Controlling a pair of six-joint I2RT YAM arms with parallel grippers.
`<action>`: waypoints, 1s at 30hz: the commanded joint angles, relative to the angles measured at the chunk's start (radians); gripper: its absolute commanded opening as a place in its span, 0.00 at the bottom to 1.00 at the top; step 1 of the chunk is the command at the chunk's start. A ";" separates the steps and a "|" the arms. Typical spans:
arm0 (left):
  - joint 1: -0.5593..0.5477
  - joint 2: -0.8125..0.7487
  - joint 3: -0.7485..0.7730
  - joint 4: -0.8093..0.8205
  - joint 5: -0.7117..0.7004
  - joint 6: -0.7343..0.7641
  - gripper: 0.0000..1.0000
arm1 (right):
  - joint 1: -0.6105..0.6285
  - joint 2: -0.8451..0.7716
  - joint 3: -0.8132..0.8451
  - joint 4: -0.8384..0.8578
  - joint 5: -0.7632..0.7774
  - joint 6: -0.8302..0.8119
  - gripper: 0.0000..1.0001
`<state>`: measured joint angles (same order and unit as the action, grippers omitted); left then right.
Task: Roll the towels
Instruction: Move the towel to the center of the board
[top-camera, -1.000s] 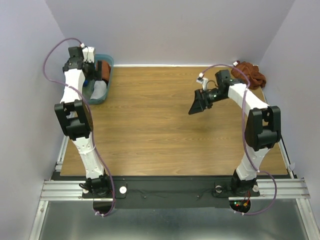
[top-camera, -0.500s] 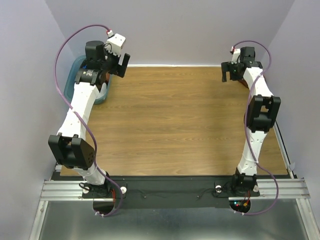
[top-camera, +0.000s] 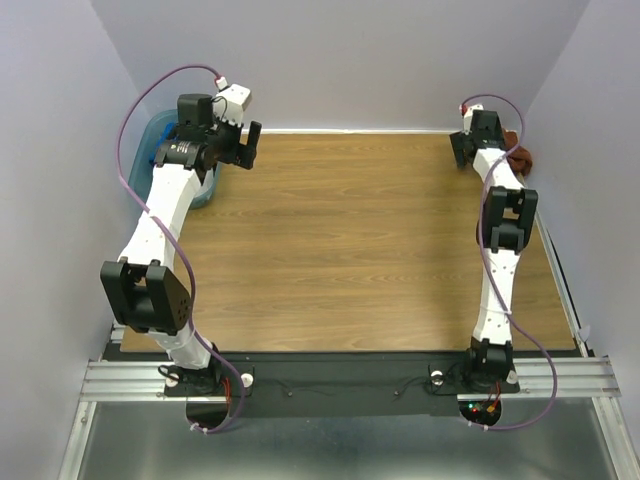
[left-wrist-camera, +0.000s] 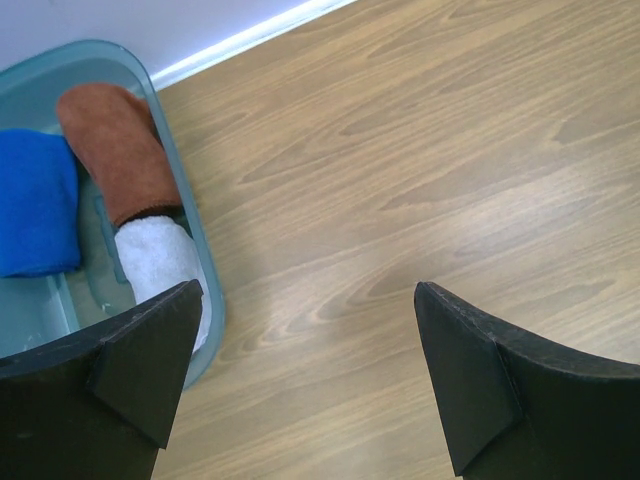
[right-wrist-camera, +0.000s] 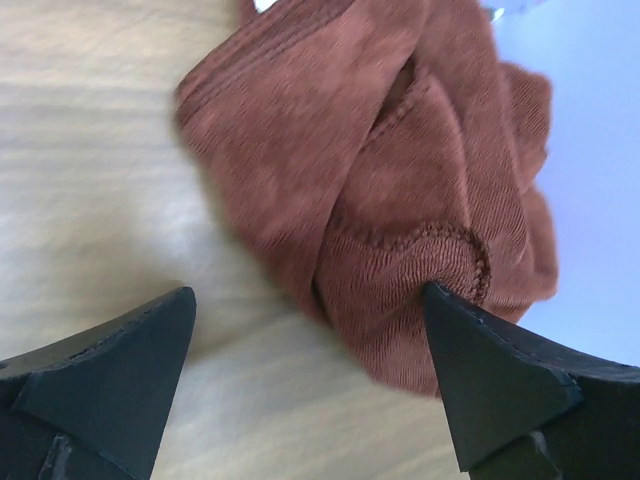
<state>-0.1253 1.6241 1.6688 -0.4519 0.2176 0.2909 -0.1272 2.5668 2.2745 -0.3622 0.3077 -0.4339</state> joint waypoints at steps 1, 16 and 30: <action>-0.004 -0.064 -0.032 0.002 -0.003 -0.015 0.99 | -0.003 0.081 0.049 0.132 0.118 -0.075 1.00; -0.004 -0.064 -0.029 -0.002 -0.021 -0.018 0.99 | -0.008 0.146 -0.035 0.244 0.177 -0.204 0.01; -0.008 -0.121 -0.030 -0.048 0.068 -0.029 0.99 | 0.236 -0.629 -0.791 0.027 -0.373 -0.017 0.01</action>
<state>-0.1295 1.5723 1.6253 -0.4873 0.2451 0.2771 0.0177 2.0651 1.5200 -0.1974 0.1768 -0.5415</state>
